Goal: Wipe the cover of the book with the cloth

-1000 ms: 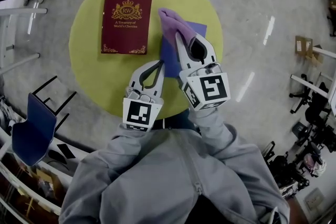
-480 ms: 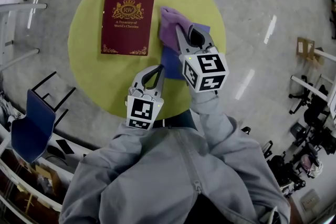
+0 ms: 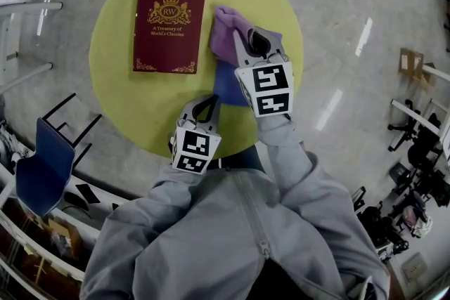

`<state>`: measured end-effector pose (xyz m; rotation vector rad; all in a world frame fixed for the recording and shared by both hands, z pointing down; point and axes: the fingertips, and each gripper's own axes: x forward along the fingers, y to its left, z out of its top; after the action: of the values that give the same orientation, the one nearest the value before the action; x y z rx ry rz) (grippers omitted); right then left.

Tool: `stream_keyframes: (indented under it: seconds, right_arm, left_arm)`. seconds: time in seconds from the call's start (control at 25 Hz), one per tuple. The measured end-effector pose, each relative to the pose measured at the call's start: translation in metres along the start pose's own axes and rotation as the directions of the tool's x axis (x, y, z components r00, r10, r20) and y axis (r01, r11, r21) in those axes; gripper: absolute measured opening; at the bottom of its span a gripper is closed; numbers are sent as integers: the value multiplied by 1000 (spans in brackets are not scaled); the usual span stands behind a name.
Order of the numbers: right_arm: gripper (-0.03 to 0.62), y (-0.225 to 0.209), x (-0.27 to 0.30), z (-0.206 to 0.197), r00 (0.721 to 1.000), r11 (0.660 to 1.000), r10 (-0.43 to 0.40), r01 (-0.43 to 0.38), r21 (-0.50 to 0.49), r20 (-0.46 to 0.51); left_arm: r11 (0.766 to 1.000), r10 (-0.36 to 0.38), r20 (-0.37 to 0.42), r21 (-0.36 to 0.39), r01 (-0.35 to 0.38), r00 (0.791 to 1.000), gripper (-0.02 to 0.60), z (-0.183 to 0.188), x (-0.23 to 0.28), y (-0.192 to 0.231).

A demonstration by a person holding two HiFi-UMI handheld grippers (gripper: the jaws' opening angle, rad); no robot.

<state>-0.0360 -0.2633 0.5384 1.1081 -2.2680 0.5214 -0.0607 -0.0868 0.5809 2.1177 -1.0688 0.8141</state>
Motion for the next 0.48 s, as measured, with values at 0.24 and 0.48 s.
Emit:
stream_keyframes:
  seconds: [0.24,0.48]
  right_arm:
    - [61,-9,2,-13,999,999,-19,18,-26,-29]
    - [61,-18,4,-26,998,998,-31,28,-50,-60]
  left_arm:
    - [1000,-14,-36,-20,13,999,17,-6,4,-2]
    - [999,-6,-44,-53,4,999,17,-7,6,-1]
